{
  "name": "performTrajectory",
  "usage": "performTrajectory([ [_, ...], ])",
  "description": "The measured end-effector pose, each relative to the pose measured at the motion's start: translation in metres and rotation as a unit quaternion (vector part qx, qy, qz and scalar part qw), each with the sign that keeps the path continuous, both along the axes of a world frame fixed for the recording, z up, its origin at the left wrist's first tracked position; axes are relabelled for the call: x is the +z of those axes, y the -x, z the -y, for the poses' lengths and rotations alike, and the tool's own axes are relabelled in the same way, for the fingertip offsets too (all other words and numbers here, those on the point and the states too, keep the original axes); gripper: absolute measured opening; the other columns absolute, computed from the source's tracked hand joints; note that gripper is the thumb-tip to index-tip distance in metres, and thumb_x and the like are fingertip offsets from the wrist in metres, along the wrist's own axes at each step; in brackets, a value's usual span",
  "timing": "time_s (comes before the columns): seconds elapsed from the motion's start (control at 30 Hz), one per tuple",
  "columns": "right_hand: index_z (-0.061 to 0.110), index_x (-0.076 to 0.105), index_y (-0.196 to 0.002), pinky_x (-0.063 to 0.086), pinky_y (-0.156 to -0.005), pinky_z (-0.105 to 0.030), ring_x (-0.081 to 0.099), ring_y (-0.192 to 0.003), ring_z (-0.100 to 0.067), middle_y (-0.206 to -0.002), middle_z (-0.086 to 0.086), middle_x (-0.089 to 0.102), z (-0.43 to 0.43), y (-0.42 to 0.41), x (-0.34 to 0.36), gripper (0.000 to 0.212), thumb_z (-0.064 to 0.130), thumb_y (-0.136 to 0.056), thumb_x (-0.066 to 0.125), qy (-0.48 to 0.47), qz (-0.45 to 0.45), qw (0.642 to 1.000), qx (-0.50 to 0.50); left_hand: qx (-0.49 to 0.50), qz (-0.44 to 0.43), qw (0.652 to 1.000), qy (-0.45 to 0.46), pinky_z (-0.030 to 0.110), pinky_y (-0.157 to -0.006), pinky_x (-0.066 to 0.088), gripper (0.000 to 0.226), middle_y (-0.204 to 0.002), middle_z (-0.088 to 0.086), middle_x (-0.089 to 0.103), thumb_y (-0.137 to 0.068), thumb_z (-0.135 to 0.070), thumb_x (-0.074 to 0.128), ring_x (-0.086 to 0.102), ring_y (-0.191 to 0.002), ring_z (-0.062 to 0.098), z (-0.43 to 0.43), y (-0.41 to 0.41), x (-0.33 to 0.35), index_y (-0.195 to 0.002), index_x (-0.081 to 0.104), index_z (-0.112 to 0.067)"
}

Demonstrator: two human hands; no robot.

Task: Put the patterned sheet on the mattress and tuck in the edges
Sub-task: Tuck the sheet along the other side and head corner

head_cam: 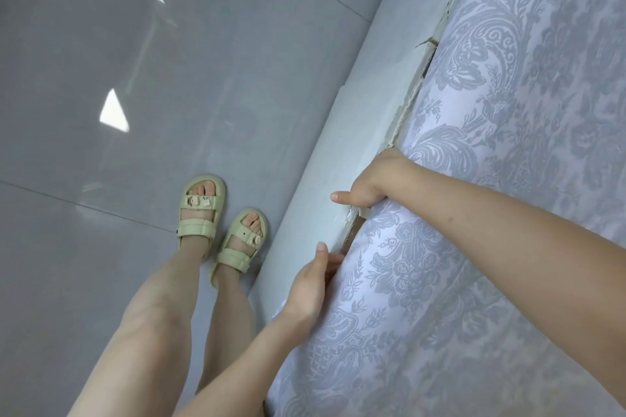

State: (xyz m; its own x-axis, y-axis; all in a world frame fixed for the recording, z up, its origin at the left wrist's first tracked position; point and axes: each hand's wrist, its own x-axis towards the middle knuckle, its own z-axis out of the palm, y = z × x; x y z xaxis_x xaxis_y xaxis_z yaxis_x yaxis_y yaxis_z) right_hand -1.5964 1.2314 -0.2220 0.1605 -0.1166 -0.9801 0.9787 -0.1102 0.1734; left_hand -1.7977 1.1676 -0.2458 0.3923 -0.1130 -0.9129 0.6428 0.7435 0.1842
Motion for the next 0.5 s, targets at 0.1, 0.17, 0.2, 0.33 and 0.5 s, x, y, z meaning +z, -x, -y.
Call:
performTrajectory([
  [0.1,0.031,0.057,-0.126,0.017,-0.113,-0.04,0.036,-0.136,-0.024,-0.141,0.0,0.048,0.0,0.003,-0.001,0.072,0.07,-0.09,0.008,0.025,-0.002,0.999,0.028,-0.047,0.001,0.993,0.111,0.035,-0.103,0.043,0.057,-0.101,-0.006,0.074,-0.094,-0.063,0.021,0.067,-0.099,0.012,0.012,0.009,0.001,-0.104,0.069,-0.034],
  [0.17,0.031,0.057,-0.126,0.015,-0.113,-0.042,0.036,-0.135,-0.024,-0.138,0.002,0.05,0.0,0.005,-0.001,0.071,0.069,-0.091,0.008,0.047,-0.003,0.998,0.034,-0.079,0.019,0.984,0.156,0.033,-0.103,0.043,0.056,-0.104,-0.007,0.072,-0.089,-0.071,0.019,0.066,-0.102,0.012,0.017,0.008,-0.001,-0.106,0.064,-0.042],
  [0.2,0.033,0.059,-0.122,0.016,-0.113,-0.043,0.038,-0.133,-0.024,-0.136,0.003,0.051,-0.002,0.006,-0.002,0.071,0.069,-0.09,0.008,0.058,-0.004,0.998,0.03,-0.098,0.02,0.982,0.16,0.032,-0.102,0.043,0.054,-0.104,-0.008,0.071,-0.087,-0.073,0.018,0.065,-0.102,0.011,0.016,0.006,-0.002,-0.102,0.062,-0.047],
  [0.33,0.03,0.061,-0.12,0.022,-0.109,-0.041,0.043,-0.13,-0.023,-0.136,0.001,0.053,-0.004,0.008,0.002,0.079,0.074,-0.086,0.005,0.025,-0.009,1.0,0.0,-0.14,0.004,0.979,0.15,0.028,-0.1,0.039,0.063,-0.105,-0.011,0.067,-0.079,-0.082,0.012,0.061,-0.102,0.009,0.008,0.006,-0.007,-0.101,0.061,-0.048],
  [0.5,0.023,0.059,-0.093,0.029,-0.101,-0.036,0.051,-0.119,-0.024,-0.124,-0.008,0.06,0.009,0.008,0.023,0.072,0.069,-0.09,0.004,-0.157,-0.049,0.986,-0.002,-0.081,-0.027,0.989,0.118,0.024,-0.088,0.045,0.073,-0.097,-0.006,0.072,-0.091,-0.068,0.01,0.065,-0.092,0.009,-0.002,0.028,-0.005,-0.099,0.07,-0.028],
])
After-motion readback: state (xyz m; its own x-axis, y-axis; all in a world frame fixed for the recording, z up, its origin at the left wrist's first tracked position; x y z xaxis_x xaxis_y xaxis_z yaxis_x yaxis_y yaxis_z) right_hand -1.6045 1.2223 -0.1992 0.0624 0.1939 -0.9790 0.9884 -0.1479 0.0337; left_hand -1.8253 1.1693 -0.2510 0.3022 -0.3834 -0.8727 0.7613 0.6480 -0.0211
